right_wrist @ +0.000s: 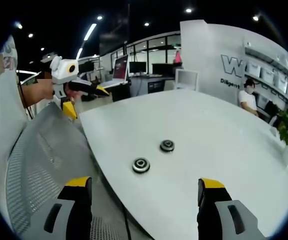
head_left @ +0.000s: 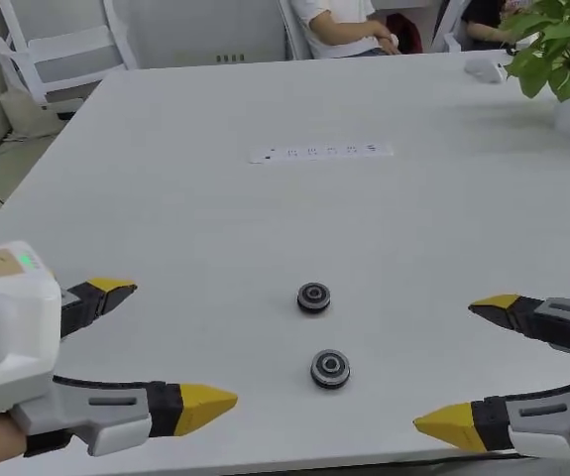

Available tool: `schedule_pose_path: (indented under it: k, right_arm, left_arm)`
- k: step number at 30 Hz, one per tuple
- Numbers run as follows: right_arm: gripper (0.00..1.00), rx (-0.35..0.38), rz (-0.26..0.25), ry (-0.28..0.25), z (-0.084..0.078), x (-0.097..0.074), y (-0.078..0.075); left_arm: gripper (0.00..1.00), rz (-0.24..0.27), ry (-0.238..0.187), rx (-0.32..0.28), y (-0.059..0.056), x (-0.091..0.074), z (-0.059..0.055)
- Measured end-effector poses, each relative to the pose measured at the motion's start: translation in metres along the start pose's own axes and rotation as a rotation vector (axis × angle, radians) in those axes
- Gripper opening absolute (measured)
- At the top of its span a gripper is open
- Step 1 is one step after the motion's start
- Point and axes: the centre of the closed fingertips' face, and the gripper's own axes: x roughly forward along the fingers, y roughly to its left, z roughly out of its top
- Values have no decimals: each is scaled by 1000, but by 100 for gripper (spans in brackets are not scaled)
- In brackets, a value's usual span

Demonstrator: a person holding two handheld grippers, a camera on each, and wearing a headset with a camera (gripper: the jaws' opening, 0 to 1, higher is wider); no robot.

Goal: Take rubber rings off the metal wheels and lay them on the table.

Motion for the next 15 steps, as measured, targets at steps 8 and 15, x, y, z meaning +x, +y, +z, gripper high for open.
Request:
schedule_pose_path:
  k: [8, 15]
  right_arm:
    - [87, 0, -4, -5, 1, -1, 1]
    - [87, -1, -5, -11, 2, -2, 1]
  left_arm:
    - [96, 9, -4, 0, 1, -3, 1]
    - [96, 14, -7, 0, 1, -5, 1]
